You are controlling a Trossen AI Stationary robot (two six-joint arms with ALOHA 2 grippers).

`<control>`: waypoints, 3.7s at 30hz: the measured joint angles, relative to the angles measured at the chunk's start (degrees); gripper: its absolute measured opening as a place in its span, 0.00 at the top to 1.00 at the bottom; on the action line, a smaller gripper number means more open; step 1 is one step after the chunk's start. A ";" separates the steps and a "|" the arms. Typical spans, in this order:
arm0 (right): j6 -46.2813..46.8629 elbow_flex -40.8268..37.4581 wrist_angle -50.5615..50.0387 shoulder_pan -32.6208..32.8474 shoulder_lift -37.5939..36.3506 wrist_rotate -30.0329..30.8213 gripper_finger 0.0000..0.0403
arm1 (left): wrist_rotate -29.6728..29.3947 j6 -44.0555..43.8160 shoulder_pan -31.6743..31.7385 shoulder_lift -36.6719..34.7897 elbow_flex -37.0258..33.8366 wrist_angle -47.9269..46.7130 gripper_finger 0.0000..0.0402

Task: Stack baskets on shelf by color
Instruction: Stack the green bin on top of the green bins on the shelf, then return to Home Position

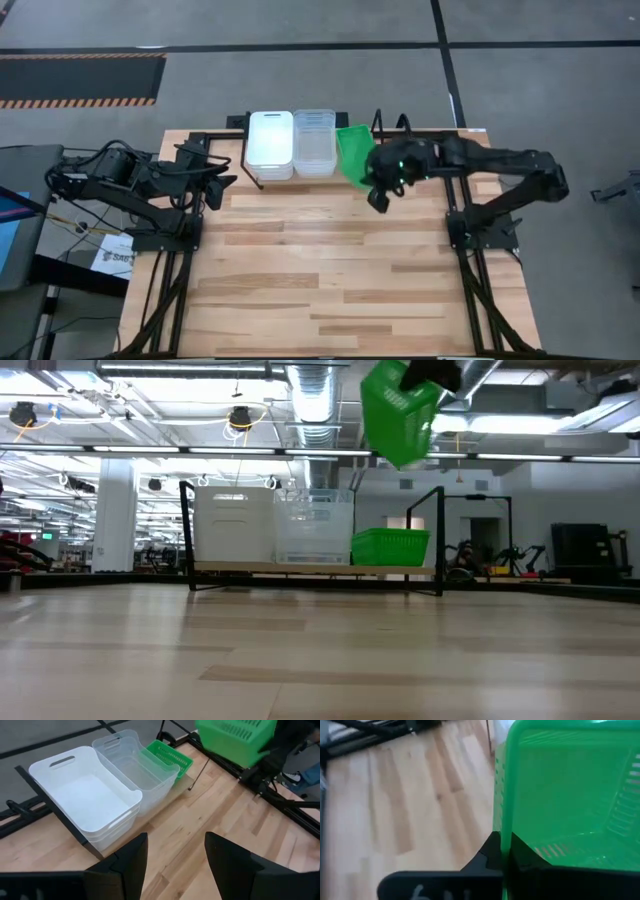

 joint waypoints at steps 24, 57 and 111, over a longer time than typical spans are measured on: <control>-52.17 1.26 -1.24 -19.10 16.12 7.51 0.99 | -1.90 -0.09 0.00 -0.03 0.02 -4.15 0.54; -55.57 1.20 -5.94 -23.31 23.44 4.01 0.99 | -1.84 -3.84 0.01 -0.03 0.02 -6.17 0.54; -23.77 12.38 -15.57 -17.35 -4.65 -6.46 0.44 | 0.33 19.06 -0.01 -5.16 -0.01 15.44 0.54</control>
